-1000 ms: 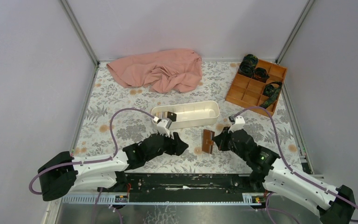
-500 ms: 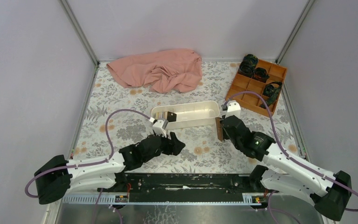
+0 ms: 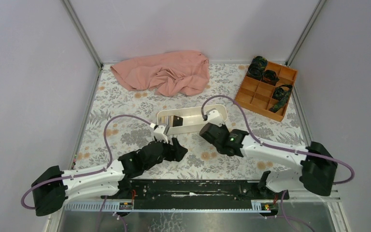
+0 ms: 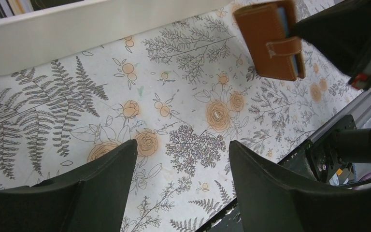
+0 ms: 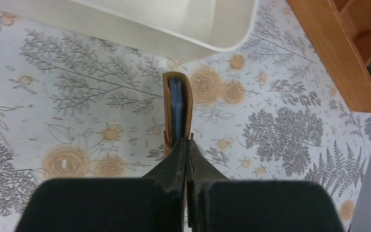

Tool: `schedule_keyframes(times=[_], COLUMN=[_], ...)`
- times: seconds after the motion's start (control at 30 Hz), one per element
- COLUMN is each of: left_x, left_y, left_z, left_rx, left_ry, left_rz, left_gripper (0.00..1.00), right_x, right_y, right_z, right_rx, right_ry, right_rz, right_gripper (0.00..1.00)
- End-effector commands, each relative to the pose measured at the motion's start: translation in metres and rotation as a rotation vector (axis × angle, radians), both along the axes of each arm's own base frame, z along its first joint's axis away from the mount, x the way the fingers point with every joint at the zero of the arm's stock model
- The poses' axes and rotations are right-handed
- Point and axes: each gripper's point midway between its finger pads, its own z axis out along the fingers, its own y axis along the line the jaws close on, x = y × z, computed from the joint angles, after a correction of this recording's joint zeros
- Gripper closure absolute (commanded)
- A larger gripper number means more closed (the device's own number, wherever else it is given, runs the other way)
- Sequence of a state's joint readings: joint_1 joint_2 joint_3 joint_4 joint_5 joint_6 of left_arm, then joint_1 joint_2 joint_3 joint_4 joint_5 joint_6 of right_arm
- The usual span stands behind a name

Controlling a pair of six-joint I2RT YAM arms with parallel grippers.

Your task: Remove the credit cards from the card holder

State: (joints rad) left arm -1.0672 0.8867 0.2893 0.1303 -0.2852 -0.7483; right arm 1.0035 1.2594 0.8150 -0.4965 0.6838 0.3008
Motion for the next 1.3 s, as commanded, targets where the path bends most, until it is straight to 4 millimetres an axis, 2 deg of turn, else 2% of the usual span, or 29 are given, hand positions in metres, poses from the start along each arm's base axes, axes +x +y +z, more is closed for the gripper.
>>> schedule_keyframes(times=[0.0, 0.2, 0.33, 0.47, 0.53, 0.57, 0.67, 0.77, 0.8, 0.83, 0.9, 1.0, 1.1, 1.17, 1.27], left_x=[0.001, -0.001, -0.002, -0.002, -0.002, -0.002, -0.003, -0.003, -0.003, -0.002, -0.002, -0.002, -0.001, 0.001, 0.006], left_y=[0.013, 0.023, 0.027, 0.028, 0.028, 0.028, 0.028, 0.028, 0.028, 0.028, 0.028, 0.026, 0.025, 0.024, 0.021], left_z=[-0.002, -0.004, -0.005, -0.004, -0.006, -0.005, -0.006, -0.005, -0.005, -0.004, -0.002, 0.001, 0.002, 0.003, 0.003], left_rx=[0.027, 0.036, 0.038, 0.036, 0.04, 0.038, 0.041, 0.037, 0.034, 0.031, 0.024, 0.018, 0.022, 0.025, 0.022], left_ry=[-0.023, -0.022, -0.021, -0.025, -0.023, -0.024, -0.022, -0.024, -0.025, -0.026, -0.03, -0.035, -0.041, -0.043, -0.042], left_rz=[0.032, 0.053, 0.06, 0.062, 0.061, 0.062, 0.059, 0.06, 0.059, 0.06, 0.06, 0.055, 0.054, 0.062, 0.079], left_gripper=[0.23, 0.23, 0.23, 0.23, 0.23, 0.23, 0.23, 0.22, 0.22, 0.22, 0.22, 0.22, 0.22, 0.22, 0.22], right_x=[0.001, -0.02, -0.038, -0.055, -0.057, -0.057, -0.055, -0.053, -0.052, -0.05, -0.045, -0.042, -0.037, -0.031, -0.028], right_y=[0.026, 0.068, 0.087, 0.102, 0.101, 0.102, 0.101, 0.101, 0.099, 0.096, 0.087, 0.067, 0.048, 0.032, 0.008], right_z=[0.0, -0.034, -0.056, -0.066, -0.065, -0.063, -0.052, -0.036, -0.031, -0.026, -0.014, -0.005, -0.006, -0.006, -0.007], right_rx=[-0.046, -0.027, 0.008, 0.002, -0.018, -0.02, 0.007, 0.083, 0.109, 0.14, 0.224, 0.412, 0.613, 0.711, 0.76], right_ry=[-0.036, 0.033, 0.084, 0.103, 0.091, 0.083, 0.054, 0.018, 0.001, -0.022, -0.081, -0.116, -0.099, -0.105, -0.14], right_rz=[0.0, 0.06, 0.089, 0.12, 0.115, 0.112, 0.103, 0.104, 0.099, 0.082, 0.018, -0.08, -0.159, -0.207, -0.269], right_gripper=[1.0, 1.0, 1.0, 1.0, 1.0, 0.95, 0.9, 0.61, 0.53, 0.51, 0.56, 0.36, 0.17, 0.15, 0.2])
